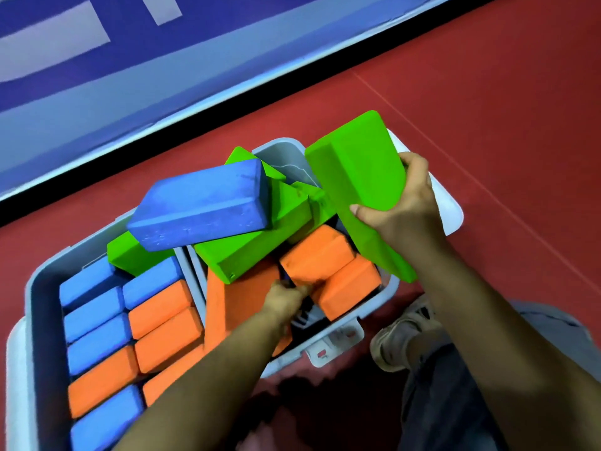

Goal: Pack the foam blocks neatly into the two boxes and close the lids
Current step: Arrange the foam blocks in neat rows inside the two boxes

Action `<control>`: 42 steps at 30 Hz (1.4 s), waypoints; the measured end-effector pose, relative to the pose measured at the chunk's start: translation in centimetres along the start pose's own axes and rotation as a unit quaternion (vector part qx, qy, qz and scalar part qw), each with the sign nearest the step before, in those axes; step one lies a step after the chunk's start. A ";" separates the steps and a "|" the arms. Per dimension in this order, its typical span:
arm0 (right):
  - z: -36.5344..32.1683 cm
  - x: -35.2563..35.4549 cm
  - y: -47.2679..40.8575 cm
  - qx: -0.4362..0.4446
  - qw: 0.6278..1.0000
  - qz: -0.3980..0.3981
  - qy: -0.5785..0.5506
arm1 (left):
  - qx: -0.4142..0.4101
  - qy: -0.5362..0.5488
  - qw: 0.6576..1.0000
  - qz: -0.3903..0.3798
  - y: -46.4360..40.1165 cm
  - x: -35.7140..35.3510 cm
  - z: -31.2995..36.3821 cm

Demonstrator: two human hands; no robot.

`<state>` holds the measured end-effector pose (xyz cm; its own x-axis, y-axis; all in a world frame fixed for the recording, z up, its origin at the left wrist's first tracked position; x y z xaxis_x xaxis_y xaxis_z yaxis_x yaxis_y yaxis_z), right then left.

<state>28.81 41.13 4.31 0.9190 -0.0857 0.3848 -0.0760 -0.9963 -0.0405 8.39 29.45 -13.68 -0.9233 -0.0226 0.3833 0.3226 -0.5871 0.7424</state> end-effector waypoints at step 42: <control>0.3 0.7 -2.5 0.038 0.999 -0.024 0.011 | 0.183 -0.224 0.947 -0.141 -2.1 -2.7 -1.0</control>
<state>29.72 43.56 4.37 0.9124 -0.0379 0.4075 -0.0010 -0.9959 -0.0903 10.04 29.92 -16.81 -0.8285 0.4877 0.2752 0.2029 -0.1966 0.9593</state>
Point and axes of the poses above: each hand's wrist, its own y-axis away from the middle knuckle, its own x-axis out of the back of the hand, z = x × y, the point moved 7 cm from there along -y, towards the middle knuckle, and after that the axes turned 9 degrees about -y, right-handed, at the moved point
